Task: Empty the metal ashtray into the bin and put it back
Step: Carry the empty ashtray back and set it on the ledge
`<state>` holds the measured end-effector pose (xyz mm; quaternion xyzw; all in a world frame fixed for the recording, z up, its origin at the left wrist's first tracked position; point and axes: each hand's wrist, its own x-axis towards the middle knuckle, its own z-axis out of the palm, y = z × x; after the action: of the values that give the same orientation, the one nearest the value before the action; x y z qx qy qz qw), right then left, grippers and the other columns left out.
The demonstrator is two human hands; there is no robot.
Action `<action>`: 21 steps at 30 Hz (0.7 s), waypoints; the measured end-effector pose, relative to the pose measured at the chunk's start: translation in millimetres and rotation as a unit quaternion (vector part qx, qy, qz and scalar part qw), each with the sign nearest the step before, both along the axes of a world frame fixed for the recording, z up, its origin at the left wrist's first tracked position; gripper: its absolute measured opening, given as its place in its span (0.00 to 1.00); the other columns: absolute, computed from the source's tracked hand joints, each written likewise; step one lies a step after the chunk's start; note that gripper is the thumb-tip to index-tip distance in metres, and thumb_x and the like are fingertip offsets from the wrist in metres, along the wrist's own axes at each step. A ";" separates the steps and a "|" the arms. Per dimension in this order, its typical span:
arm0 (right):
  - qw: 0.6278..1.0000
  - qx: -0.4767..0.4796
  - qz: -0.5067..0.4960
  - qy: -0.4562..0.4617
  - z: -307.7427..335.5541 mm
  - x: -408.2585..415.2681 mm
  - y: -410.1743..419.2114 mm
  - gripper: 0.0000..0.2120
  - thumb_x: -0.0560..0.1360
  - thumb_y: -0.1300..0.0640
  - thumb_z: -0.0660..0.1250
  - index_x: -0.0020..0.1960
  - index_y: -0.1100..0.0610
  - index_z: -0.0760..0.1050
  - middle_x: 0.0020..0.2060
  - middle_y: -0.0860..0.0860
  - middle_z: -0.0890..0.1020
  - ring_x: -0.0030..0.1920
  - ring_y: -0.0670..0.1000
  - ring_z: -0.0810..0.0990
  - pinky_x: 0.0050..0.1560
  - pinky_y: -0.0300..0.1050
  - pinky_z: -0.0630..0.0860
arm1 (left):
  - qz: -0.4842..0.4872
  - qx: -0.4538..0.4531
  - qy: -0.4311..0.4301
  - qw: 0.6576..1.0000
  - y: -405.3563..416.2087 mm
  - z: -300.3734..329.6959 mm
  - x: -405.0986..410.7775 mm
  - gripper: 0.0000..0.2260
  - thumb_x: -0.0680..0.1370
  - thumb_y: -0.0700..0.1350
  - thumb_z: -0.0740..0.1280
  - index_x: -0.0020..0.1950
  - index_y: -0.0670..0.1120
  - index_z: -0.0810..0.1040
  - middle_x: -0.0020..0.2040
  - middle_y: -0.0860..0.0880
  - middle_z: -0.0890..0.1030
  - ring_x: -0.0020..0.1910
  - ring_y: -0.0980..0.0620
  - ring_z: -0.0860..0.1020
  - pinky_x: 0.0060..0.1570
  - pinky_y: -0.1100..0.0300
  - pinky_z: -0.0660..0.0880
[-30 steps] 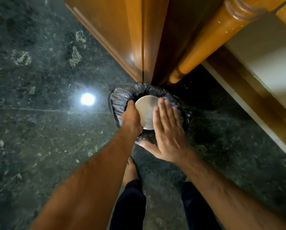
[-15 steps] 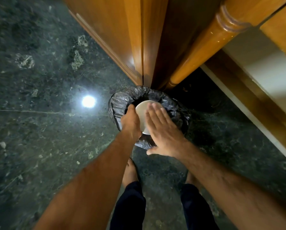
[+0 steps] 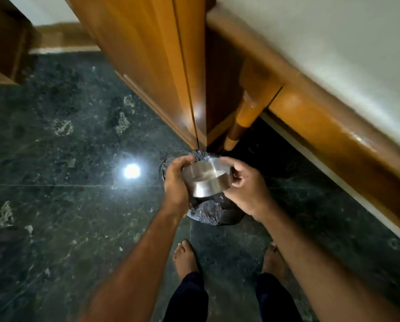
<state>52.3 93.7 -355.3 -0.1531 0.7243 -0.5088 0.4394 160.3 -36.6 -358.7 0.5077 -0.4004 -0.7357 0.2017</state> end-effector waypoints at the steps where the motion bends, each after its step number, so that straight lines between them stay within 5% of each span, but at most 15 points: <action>1: 1.000 -0.016 0.010 0.002 16.6 3.5 0.8 0.36 0.68 0.76 0.71 0.67 0.44 0.76 0.64 0.49 0.81 0.64 0.49 0.79 0.62 0.44 0.79 | 0.011 0.001 0.000 1.000 2.9 17.8 2.8 0.15 0.77 0.49 0.62 0.51 0.40 0.82 0.48 0.43 0.83 0.43 0.47 0.83 0.38 0.54 0.81; 3: 0.998 -0.026 0.052 0.020 52.6 15.2 1.9 0.41 0.66 0.72 0.66 0.68 0.35 0.72 0.71 0.42 0.73 0.71 0.47 0.73 0.66 0.41 0.75 | 0.039 -0.035 -0.017 0.998 8.8 50.8 11.1 0.16 0.80 0.47 0.62 0.58 0.37 0.81 0.56 0.36 0.83 0.52 0.37 0.82 0.47 0.45 0.79; 5: 0.993 -0.025 0.084 0.076 104.7 24.4 3.9 0.44 0.64 0.66 0.65 0.75 0.38 0.62 0.78 0.42 0.62 0.78 0.47 0.62 0.73 0.49 0.70 | 0.046 -0.095 -0.049 0.993 12.1 103.4 16.4 0.15 0.83 0.46 0.60 0.58 0.39 0.82 0.58 0.35 0.82 0.56 0.34 0.81 0.51 0.38 0.78; 9: 0.984 -0.075 0.074 0.144 200.1 29.6 0.2 0.47 0.61 0.54 0.72 0.77 0.38 0.58 0.77 0.38 0.61 0.78 0.46 0.60 0.73 0.55 0.69 | 0.030 -0.175 -0.025 0.984 9.3 211.6 14.9 0.15 0.83 0.46 0.56 0.57 0.42 0.80 0.55 0.39 0.84 0.55 0.37 0.82 0.49 0.40 0.78; 11: 0.979 -0.104 0.056 0.166 246.0 27.4 0.2 0.48 0.60 0.52 0.78 0.74 0.33 0.59 0.74 0.35 0.65 0.75 0.45 0.65 0.71 0.51 0.73 | 0.013 -0.203 0.005 0.979 7.9 264.9 11.1 0.19 0.77 0.51 0.59 0.60 0.41 0.78 0.56 0.40 0.84 0.54 0.42 0.82 0.50 0.43 0.80; 15: 0.968 -0.150 0.005 0.201 326.3 21.2 7.4 0.50 0.56 0.47 0.83 0.69 0.28 0.59 0.67 0.27 0.69 0.69 0.39 0.70 0.64 0.38 0.75 | -0.018 -0.275 0.054 0.960 15.0 347.9 -2.9 0.18 0.72 0.55 0.61 0.56 0.49 0.78 0.46 0.61 0.86 0.44 0.61 0.83 0.38 0.67 0.79; 18: 0.957 -0.162 -0.030 0.239 383.5 5.2 20.7 0.52 0.54 0.44 0.82 0.67 0.23 0.54 0.63 0.20 0.66 0.67 0.31 0.68 0.58 0.26 0.73 | -0.051 -0.317 0.087 0.943 26.4 408.5 -24.4 0.13 0.77 0.53 0.58 0.57 0.52 0.77 0.51 0.56 0.85 0.49 0.55 0.83 0.40 0.62 0.81; 21: 0.940 -0.150 -0.063 0.301 440.1 -19.8 44.6 0.55 0.53 0.41 0.81 0.71 0.27 0.51 0.62 0.22 0.63 0.62 0.25 0.65 0.52 0.19 0.67 | -0.087 -0.324 0.149 0.930 45.9 465.3 -57.2 0.18 0.74 0.58 0.59 0.59 0.51 0.76 0.52 0.55 0.84 0.50 0.53 0.83 0.42 0.58 0.82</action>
<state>32.5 138.3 84.7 -0.3177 0.7459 -0.5685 0.1396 103.1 9.3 106.6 0.2625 -0.6250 -0.6476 0.3481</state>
